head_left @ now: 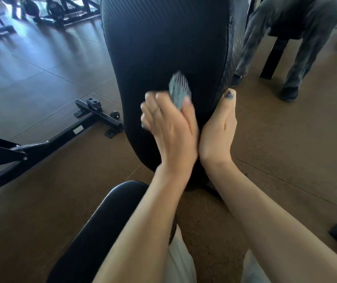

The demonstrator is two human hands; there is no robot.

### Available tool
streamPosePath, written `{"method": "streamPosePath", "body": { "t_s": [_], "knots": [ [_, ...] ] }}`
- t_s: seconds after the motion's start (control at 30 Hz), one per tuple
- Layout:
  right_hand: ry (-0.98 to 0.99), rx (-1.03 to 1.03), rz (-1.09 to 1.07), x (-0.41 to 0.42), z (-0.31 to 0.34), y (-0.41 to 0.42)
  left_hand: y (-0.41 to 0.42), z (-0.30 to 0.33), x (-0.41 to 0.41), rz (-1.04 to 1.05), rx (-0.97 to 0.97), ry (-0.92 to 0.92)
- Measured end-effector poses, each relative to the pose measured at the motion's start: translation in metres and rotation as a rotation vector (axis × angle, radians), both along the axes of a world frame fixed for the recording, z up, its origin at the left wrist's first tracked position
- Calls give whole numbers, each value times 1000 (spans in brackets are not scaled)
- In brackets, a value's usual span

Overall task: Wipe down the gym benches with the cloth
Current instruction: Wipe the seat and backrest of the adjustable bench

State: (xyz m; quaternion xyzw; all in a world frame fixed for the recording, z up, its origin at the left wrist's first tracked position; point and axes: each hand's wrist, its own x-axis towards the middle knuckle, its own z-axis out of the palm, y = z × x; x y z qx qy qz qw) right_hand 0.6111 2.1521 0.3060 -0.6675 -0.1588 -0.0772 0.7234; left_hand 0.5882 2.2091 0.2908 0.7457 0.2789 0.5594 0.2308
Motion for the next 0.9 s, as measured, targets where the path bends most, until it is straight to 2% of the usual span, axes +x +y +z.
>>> {"method": "streamPosePath", "body": {
  "t_s": [0.07, 0.13, 0.2, 0.3, 0.4, 0.57, 0.67, 0.77, 0.9],
  "knots": [
    [3, 7, 2, 0, 1, 0, 6, 20, 6, 14, 101, -49],
    [9, 16, 2, 0, 1, 0, 12, 10, 5, -16, 122, -42],
    [14, 26, 8, -1, 0, 1, 20, -26, -1, -38, -13, -8],
    [-13, 42, -15, 0, -3, 3, 33, -75, -12, 14, -350, 16],
    [-39, 57, -41, 1, -3, 6, 51, -77, -11, 68, -520, 25],
    [-36, 95, -64, 2, -7, 8, 50, -18, 8, 77, -237, -101],
    [-23, 112, -75, 5, -11, 10, 56, -15, 12, 37, -181, -151],
    [-32, 141, -64, 7, -12, 11, 97, -28, 12, 112, -386, -187],
    [-57, 167, -64, 9, -13, 12, 152, -58, 10, 212, -782, -78]
  ]
}}
